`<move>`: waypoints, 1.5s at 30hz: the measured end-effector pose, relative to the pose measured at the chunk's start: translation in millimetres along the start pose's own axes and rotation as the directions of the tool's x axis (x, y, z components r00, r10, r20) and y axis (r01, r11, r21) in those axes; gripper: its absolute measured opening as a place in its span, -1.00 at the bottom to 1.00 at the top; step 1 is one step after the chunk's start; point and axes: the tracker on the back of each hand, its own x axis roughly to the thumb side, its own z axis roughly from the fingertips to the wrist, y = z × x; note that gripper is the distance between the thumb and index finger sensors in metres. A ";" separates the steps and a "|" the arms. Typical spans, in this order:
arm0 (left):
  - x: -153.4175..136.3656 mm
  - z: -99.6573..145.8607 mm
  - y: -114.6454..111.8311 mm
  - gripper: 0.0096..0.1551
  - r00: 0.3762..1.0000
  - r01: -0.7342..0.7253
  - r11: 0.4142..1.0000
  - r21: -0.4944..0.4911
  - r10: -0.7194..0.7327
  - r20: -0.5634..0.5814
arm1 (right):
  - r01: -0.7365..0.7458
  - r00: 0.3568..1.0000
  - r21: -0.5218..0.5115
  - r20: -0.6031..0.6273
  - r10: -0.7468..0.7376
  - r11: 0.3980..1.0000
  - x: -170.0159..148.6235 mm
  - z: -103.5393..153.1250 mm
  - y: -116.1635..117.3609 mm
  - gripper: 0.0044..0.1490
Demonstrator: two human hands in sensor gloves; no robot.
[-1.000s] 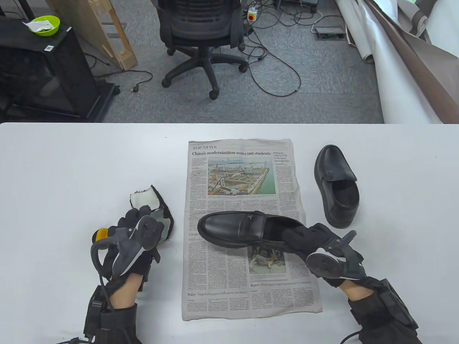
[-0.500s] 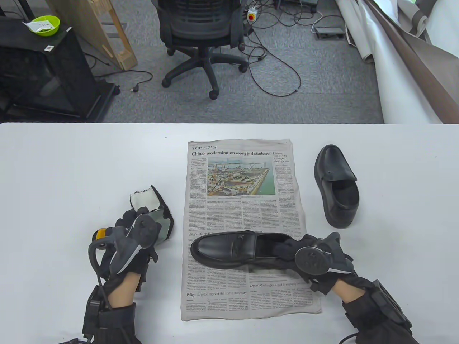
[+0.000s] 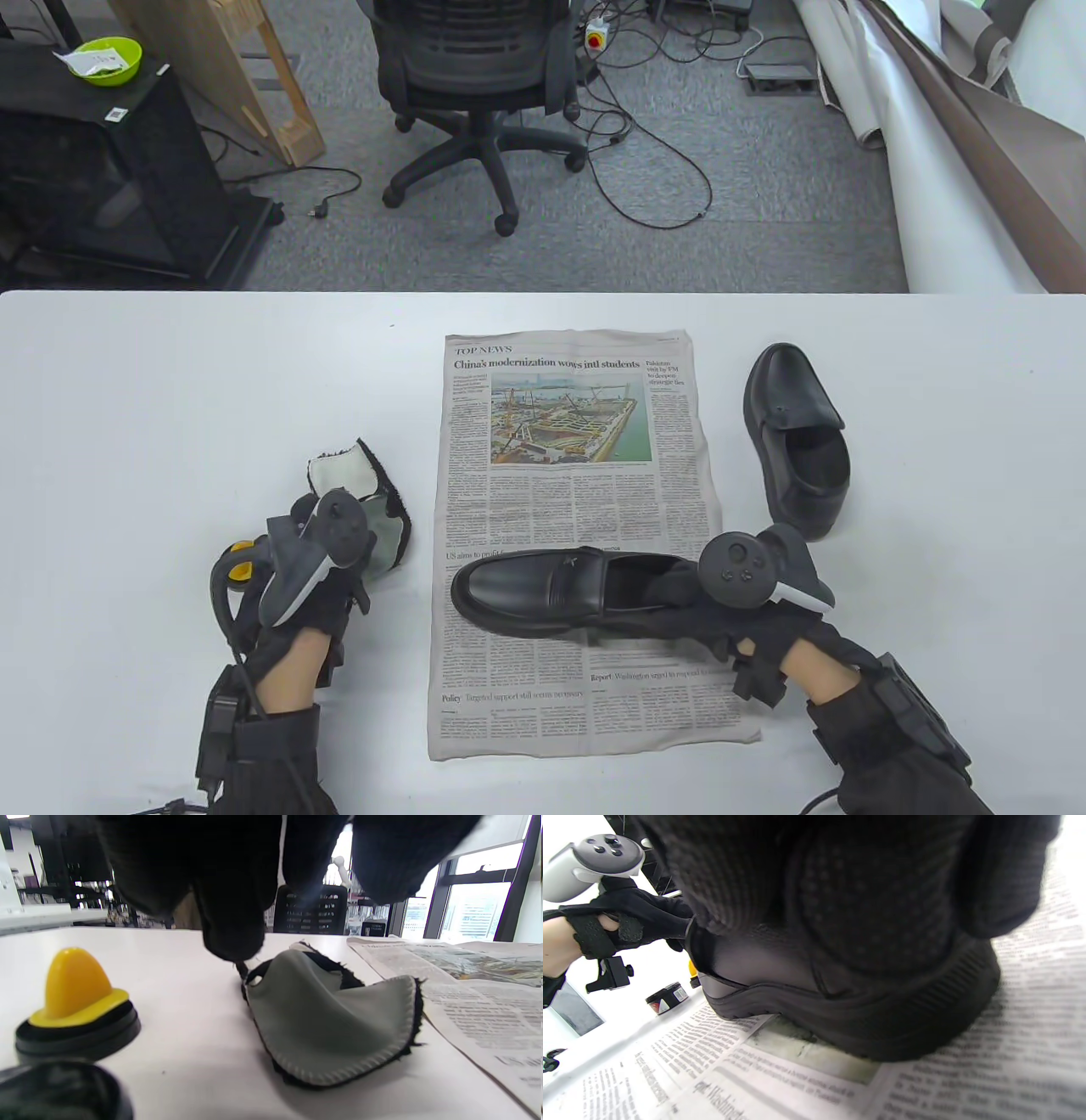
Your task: Dip and apply built-in sponge shoe polish on shoes
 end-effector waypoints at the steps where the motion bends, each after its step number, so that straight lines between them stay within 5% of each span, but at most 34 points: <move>1: -0.5 -7.1 -1.3 -0.29 0.999 -0.033 0.998 -0.049 0.033 0.004 | 0.007 1.000 0.001 0.002 -0.007 1.000 -1.1 0.0 0.0 -0.47; 4: 1.8 -24.1 -3.4 -0.26 0.998 -0.058 0.987 -0.147 0.055 -0.021 | 0.018 1.000 0.001 0.007 -0.018 1.000 -2.5 -0.1 0.7 -0.47; 15: 28.2 -70.8 -21.1 -0.16 0.986 0.097 0.956 -0.276 -0.129 -0.102 | 0.015 0.999 -0.015 0.029 -0.014 1.000 -2.3 -0.1 2.2 -0.48; 27: 33.4 -79.3 -30.7 -0.50 0.983 0.150 0.961 -0.233 -0.170 -0.066 | 0.022 0.999 -0.030 0.037 -0.021 0.999 -3.3 0.4 2.7 -0.48; 31: 32.3 -63.1 -4.9 -0.51 0.990 0.124 0.983 -0.134 -0.132 -0.057 | 0.015 0.999 -0.037 0.033 -0.013 0.999 -3.4 1.2 3.2 -0.48; 37: 58.0 -18.5 28.1 -0.52 0.982 0.148 0.989 -0.029 -0.144 0.126 | 0.007 1.000 -0.041 0.017 -0.006 0.999 -2.8 2.1 4.1 -0.48; 45: 102.6 27.0 30.8 -0.52 0.948 0.129 0.991 0.047 -0.137 0.287 | -0.016 0.998 0.037 -0.054 0.018 0.999 1.6 -1.7 2.8 -0.48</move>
